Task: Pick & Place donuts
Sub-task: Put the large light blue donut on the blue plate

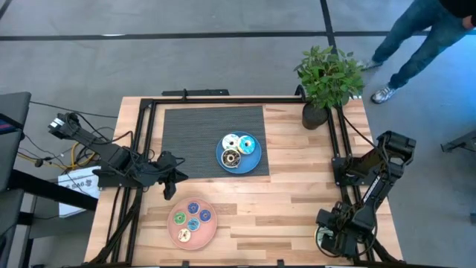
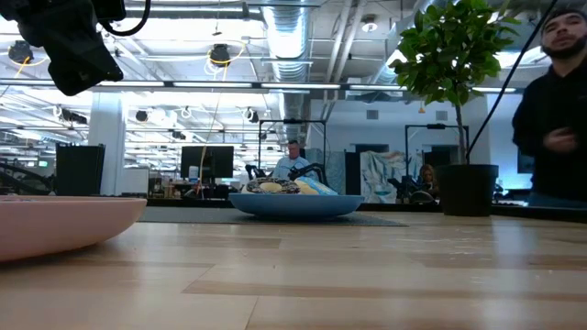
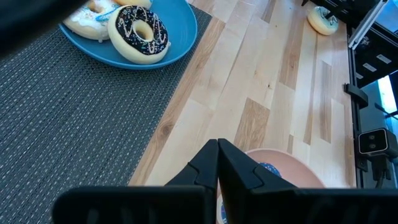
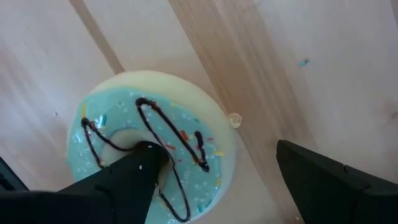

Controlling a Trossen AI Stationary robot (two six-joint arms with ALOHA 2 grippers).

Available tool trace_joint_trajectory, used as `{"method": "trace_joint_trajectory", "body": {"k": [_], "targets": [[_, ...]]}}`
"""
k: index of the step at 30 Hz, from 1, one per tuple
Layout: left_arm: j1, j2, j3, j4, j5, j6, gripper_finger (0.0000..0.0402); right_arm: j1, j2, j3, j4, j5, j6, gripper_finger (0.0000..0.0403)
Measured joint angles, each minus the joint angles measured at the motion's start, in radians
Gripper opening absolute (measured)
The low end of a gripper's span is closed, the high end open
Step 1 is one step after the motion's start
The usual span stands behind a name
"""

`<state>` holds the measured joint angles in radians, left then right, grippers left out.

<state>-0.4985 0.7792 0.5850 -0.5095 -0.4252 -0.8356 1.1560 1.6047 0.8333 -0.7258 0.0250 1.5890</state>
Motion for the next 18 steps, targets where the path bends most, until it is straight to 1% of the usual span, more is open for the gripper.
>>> {"method": "trace_joint_trajectory", "body": {"k": [15, 18], "targets": [[0.0, 0.0, 0.0, 0.0, 0.0, 0.0, 0.0, 0.0, 0.0, 0.0, 0.005, 0.0, 0.008, 0.031], [0.0, 0.0, 0.0, 0.0, 0.0, 0.0, 0.0, 0.0, 0.0, 0.0, 0.005, 0.0, 0.008, 0.0302]]}}
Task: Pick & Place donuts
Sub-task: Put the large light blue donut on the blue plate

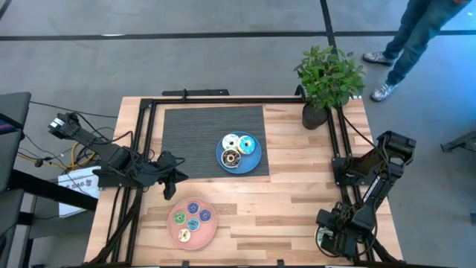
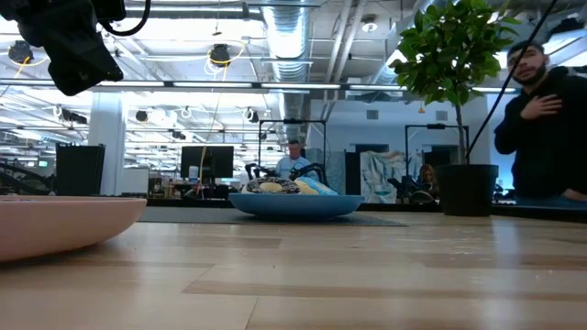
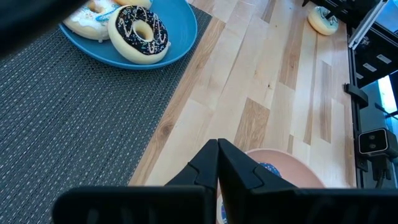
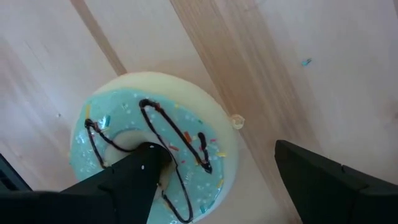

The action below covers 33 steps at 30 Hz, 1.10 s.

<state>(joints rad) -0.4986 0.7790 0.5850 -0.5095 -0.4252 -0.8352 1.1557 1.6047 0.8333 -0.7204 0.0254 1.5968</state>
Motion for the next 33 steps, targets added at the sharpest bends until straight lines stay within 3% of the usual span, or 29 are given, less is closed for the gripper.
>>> {"method": "trace_joint_trajectory", "body": {"k": [7, 29, 33], "targets": [[0.0, 0.0, 0.0, 0.0, 0.0, 0.0, 0.0, -0.002, 0.0, 0.0, 0.007, 0.002, 0.001, 0.0276], [0.0, 0.0, 0.0, 0.0, 0.011, 0.0, 0.0, -0.094, -0.024, 0.002, 0.023, 0.031, -0.054, 0.0275], [0.0, 0.0, 0.0, 0.0, 0.035, 0.001, 0.0, -0.124, -0.071, 0.005, 0.021, 0.093, -0.06, 0.0275]]}}
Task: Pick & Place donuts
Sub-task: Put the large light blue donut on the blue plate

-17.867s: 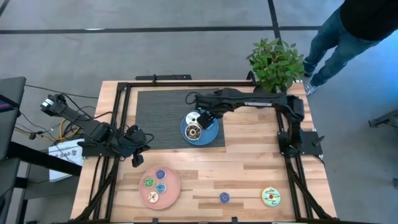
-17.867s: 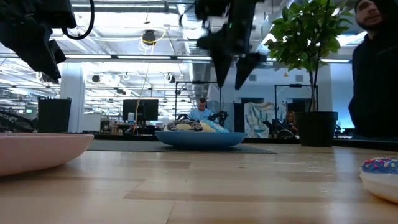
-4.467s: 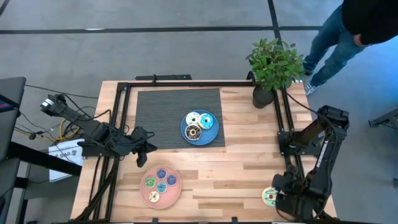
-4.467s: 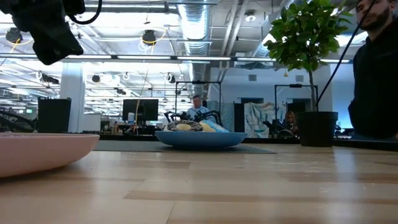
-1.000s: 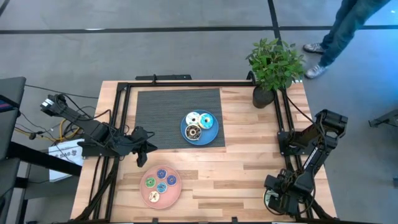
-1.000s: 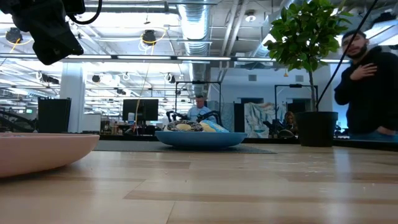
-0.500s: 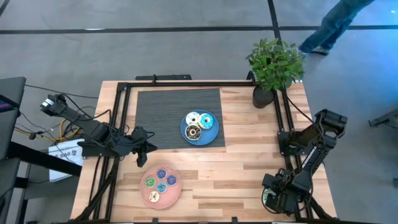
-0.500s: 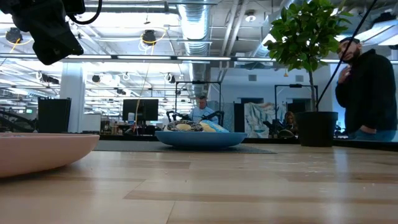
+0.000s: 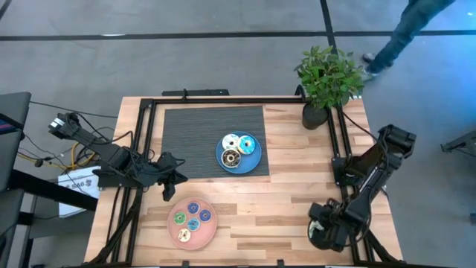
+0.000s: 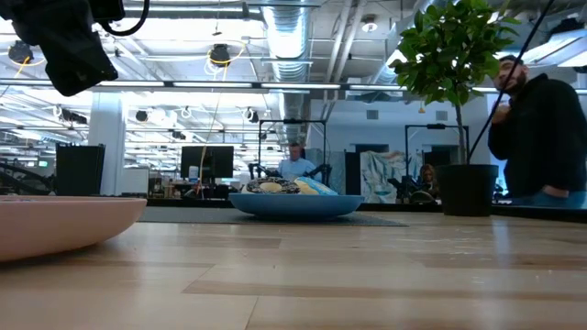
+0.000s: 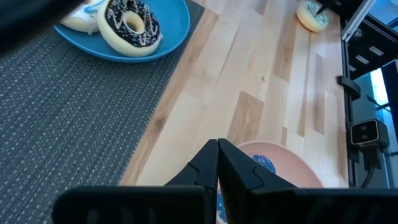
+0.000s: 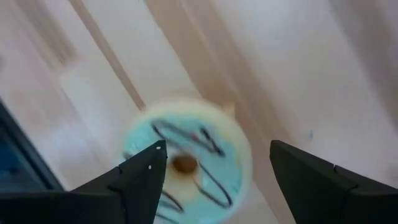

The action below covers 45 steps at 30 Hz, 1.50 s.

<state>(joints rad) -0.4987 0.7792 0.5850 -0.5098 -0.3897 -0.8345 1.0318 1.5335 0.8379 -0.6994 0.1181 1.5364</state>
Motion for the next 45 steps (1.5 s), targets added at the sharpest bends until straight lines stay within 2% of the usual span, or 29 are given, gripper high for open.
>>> {"method": "trace_joint_trajectory", "body": {"k": [4, 11, 15, 27, 33, 40, 45], "targets": [[0.0, 0.0, 0.0, 0.0, 0.0, 0.0, 0.0, -0.029, -0.043, 0.0, -0.007, 0.066, -0.02, 0.0275], [0.0, 0.0, 0.0, 0.0, 0.001, 0.0, 0.0, -0.084, -0.077, 0.001, -0.014, 0.064, -0.079, 0.0275], [0.0, 0.0, 0.0, 0.0, 0.001, 0.0, 0.0, -0.102, -0.09, 0.001, -0.048, 0.028, -0.079, 0.0275], [0.0, 0.0, 0.0, 0.0, 0.001, 0.0, 0.0, -0.096, -0.09, 0.001, -0.07, 0.01, -0.072, 0.0275], [0.0, 0.0, 0.0, 0.0, 0.001, 0.0, 0.0, -0.096, -0.09, 0.002, -0.188, -0.028, 0.083, 0.0279], [0.0, 0.0, 0.0, 0.0, 0.001, -0.001, 0.0, -0.07, -0.089, 0.002, -0.15, -0.044, 0.011, 0.03], [0.0, 0.0, 0.0, 0.0, 0.002, -0.008, 0.0, -0.042, -0.089, 0.002, -0.15, -0.049, 0.035, 0.031]]}}
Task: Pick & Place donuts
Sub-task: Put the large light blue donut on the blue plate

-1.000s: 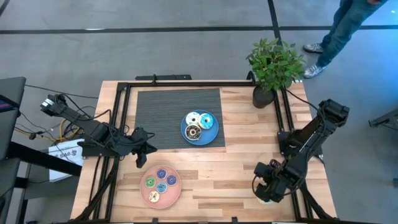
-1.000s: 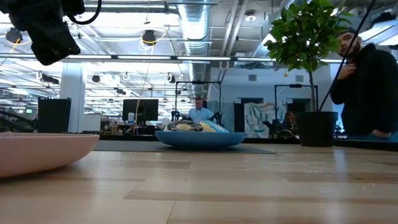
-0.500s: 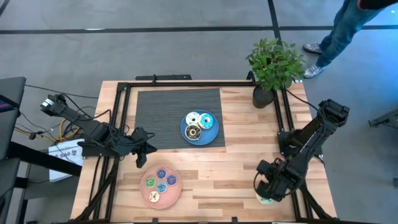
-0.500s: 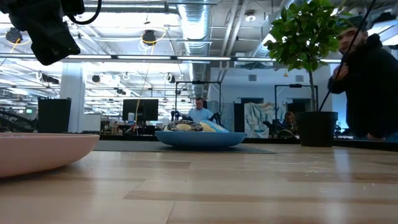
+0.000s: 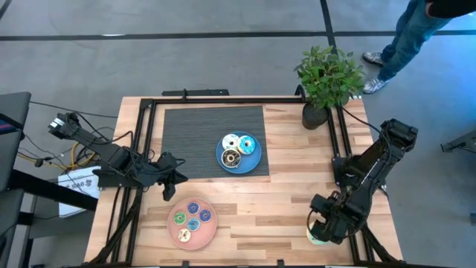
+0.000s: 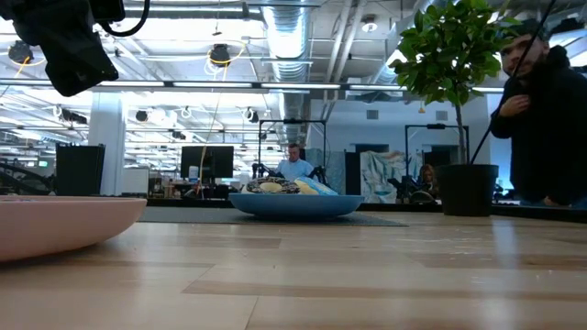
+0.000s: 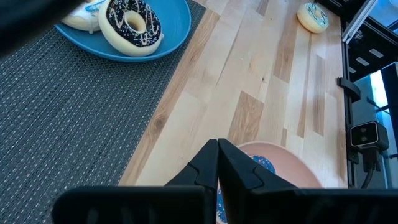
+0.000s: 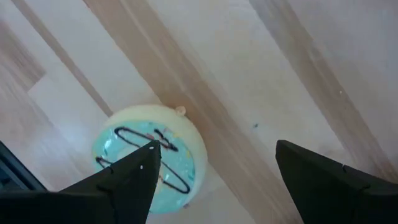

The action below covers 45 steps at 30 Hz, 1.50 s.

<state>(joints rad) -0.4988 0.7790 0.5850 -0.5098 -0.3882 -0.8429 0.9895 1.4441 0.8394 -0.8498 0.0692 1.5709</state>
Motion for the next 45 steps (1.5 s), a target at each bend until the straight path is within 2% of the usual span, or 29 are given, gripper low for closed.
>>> {"method": "trace_joint_trajectory", "body": {"k": [12, 16, 19, 31, 45], "targets": [[0.0, 0.0, 0.0, 0.0, -0.002, -0.002, 0.0, 0.066, 0.024, 0.0, 0.047, -0.033, -0.024, 0.0318], [0.0, 0.0, 0.0, 0.0, -0.002, -0.004, 0.0, 0.061, 0.075, 0.0, 0.107, -0.046, -0.116, 0.0318], [0.0, 0.0, 0.0, 0.0, -0.002, -0.004, 0.0, 0.042, 0.104, 0.0, 0.094, -0.047, -0.077, 0.0318], [0.0, 0.0, 0.0, 0.0, -0.002, -0.015, 0.0, 0.036, 0.15, -0.001, 0.139, -0.066, -0.087, 0.0317], [0.0, 0.0, 0.0, 0.0, -0.001, -0.002, 0.0, 0.024, 0.149, -0.001, 0.153, -0.066, -0.086, 0.0246]]}}
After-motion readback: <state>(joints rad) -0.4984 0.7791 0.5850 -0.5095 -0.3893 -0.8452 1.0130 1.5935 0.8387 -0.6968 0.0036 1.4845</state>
